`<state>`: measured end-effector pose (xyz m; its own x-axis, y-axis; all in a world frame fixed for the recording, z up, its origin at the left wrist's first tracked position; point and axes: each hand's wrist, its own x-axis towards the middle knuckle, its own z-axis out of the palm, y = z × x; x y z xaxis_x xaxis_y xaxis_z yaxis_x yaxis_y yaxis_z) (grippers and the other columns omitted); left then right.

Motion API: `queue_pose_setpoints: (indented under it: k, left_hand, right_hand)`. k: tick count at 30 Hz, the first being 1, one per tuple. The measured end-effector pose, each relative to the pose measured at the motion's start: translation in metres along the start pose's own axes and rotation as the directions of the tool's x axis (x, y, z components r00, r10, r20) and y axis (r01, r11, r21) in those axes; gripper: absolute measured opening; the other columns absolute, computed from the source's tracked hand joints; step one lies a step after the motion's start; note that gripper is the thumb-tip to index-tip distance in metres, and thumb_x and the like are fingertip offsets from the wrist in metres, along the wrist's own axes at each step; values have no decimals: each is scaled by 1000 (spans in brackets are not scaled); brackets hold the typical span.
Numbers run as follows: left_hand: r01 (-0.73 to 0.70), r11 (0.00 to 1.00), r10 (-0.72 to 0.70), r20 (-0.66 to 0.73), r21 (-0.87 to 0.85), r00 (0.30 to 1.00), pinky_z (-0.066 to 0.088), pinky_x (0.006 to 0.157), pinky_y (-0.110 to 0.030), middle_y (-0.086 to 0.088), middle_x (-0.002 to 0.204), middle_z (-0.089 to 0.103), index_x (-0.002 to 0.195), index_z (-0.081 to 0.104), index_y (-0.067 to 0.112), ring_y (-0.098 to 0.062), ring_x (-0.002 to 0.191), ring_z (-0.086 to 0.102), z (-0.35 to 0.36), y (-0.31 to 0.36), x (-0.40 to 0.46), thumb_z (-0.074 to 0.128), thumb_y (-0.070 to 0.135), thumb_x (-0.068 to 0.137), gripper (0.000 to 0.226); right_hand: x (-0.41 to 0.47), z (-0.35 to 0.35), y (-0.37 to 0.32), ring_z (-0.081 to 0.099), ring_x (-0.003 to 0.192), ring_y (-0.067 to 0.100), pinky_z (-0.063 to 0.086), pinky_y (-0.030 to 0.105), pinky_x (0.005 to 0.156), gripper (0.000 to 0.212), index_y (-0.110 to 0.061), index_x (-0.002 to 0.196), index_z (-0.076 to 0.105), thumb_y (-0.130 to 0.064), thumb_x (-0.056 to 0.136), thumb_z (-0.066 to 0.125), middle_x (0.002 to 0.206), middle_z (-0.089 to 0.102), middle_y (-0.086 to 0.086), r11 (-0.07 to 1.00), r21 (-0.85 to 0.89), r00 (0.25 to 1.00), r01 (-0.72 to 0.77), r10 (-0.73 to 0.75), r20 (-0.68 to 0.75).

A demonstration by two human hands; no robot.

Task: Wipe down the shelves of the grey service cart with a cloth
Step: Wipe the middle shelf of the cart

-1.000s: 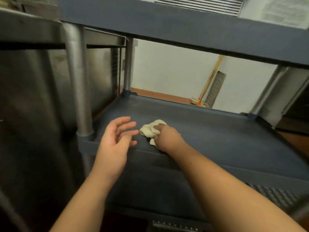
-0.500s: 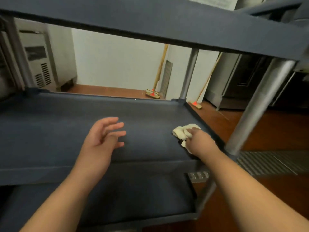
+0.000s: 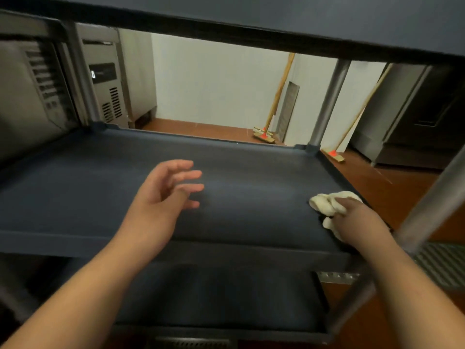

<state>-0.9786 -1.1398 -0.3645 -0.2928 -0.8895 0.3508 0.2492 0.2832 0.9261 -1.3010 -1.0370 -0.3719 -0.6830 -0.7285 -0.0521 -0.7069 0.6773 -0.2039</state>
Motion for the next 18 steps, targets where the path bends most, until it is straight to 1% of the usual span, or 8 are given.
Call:
queue_pose_setpoints:
  k: [2,5,8,10,11,13,15,18]
  left_hand:
    - [10,1000,-10,6,-6,1000,58,79,-38,-9,113,66,112,58,16,-23,100,68,-28,-2,4,47,-6,93,31]
    - [38,997,-40,-21,-61,999,58,78,-38,-8,112,67,115,58,14,-23,101,68,-71,-1,7,52,-2,93,27]
    - [53,987,-57,-24,-151,998,59,78,-37,-10,113,68,112,59,15,-25,100,68,-109,0,11,56,5,89,26]
    - [52,992,-52,4,-114,999,59,77,-36,-11,114,67,114,58,15,-27,102,67,-129,-5,16,49,-3,94,28]
    - [45,996,-44,13,-83,999,59,76,-34,-11,115,66,116,57,14,-28,102,66,-138,-7,18,46,-5,95,30]
    - [23,998,-22,16,-53,1000,58,76,-32,-10,114,65,119,54,12,-26,103,66,-154,-7,24,48,-6,94,31]
    - [3,999,-2,16,-54,1000,58,79,-34,-7,113,66,116,56,17,-22,102,66,-168,-7,31,54,1,89,32]
    - [3,999,-3,-5,-49,1000,57,82,-40,-4,112,67,111,57,25,-21,104,66,-183,-9,36,47,-4,94,36]
  right_hand:
    - [-6,-10,-21,44,135,33,38,37,108,44,-9,141,48,-19,99,53,148,44,15,995,-77,995,-68,73,66]
    - [-13,-13,-34,47,132,33,39,37,104,47,-10,141,48,-19,97,59,146,47,16,989,-82,992,-123,123,-2]
    - [-28,-13,-46,45,132,37,37,43,106,53,-15,146,45,-17,95,60,148,47,17,980,76,979,-184,189,-72]
    - [-31,-12,-60,43,134,38,35,44,108,52,-15,148,42,-21,99,55,150,44,18,979,29,977,-204,205,-50]
    - [-32,-11,-70,42,136,35,34,42,109,49,-12,148,40,-24,101,51,151,43,17,974,-48,975,-220,218,-32]
    - [-33,-10,-100,41,139,26,32,34,113,46,-14,146,40,-32,104,44,152,41,10,976,-146,987,-161,159,-26]
    - [-31,-3,-129,46,136,20,33,30,113,47,-18,139,47,-40,99,49,148,46,5,971,-227,997,-78,82,7]
    - [-37,15,-177,49,129,25,33,28,105,49,-10,138,47,-31,96,57,144,47,9,985,-170,999,-23,27,18]
